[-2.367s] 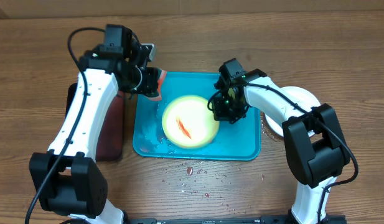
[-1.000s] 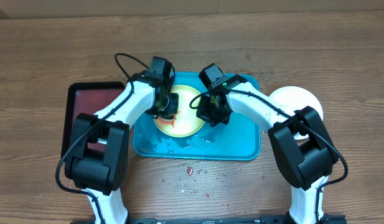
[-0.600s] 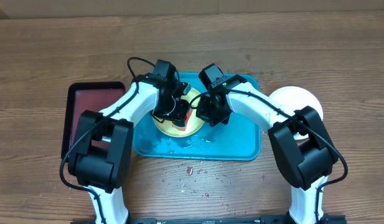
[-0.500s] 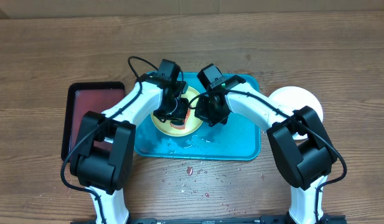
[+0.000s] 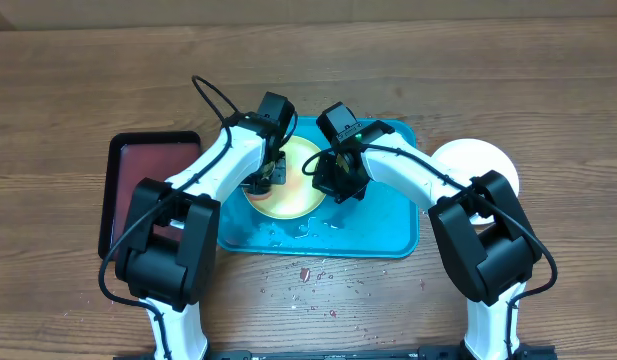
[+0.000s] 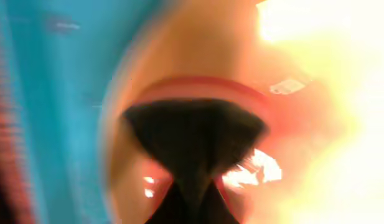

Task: Clean dirty plates on tray and stack at the side
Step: 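Scrub the yellow plate with the sponge while right gripper holds rim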

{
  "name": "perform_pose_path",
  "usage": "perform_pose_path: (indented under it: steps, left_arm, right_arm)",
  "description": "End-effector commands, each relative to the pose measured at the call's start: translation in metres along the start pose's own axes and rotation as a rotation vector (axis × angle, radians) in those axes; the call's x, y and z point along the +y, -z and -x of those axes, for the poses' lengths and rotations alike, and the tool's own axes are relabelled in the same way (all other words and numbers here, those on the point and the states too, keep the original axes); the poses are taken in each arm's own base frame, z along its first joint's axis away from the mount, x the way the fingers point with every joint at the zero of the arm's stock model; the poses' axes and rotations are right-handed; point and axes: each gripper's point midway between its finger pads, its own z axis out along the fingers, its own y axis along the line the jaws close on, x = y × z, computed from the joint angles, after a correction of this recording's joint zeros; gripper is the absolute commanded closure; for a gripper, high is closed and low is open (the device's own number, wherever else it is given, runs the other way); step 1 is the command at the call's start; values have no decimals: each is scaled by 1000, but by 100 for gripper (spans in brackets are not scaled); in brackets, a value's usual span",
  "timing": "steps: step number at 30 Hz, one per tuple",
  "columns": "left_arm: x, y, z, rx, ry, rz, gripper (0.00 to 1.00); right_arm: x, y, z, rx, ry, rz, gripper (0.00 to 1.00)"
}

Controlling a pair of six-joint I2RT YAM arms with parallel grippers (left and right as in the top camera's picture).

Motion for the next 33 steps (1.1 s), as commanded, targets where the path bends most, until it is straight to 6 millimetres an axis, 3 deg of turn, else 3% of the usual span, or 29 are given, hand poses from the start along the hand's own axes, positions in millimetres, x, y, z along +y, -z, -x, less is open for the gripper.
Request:
perform_pose_path:
  steps: [1,4,7,14,17,21,24,26,29,33]
  left_arm:
    - [-67,7,-34,127,-296,-388,96]
    - [-85,17,-47,148,-398,-514,96]
    - [-86,15,-39,117,-398,-498,96]
    - [-67,5,29,-126,-228,-332,96]
    - [-56,4,52,-218,-209,-249,96]
    - [-7,1,65,-272,-37,22,96]
    - [26,2,54,-248,59,192,96]
    - [29,-1,39,-181,47,203,96]
    - [20,-6,9,-42,-19,135,96]
    - [-24,-4,-33,141,-232,-141,96]
  right_arm:
    - [-12,-8,2,-8,-7,-54,96]
    - [-12,-8,2,-8,-7,-54,96]
    - [-12,-8,2,-7,-7,-54,96]
    - [-13,-8,1,-1,-7,-56,96]
    - [-13,-8,1,0,-8,-57,96]
    - [-13,-8,1,0,-8,-58,96]
    - [-13,-8,1,0,-8,-57,96]
    - [-13,-8,1,0,-8,-57,96]
    - [-12,-8,1,-2,-7,-55,96]
    - [-12,-8,1,-2,-7,-55,96]
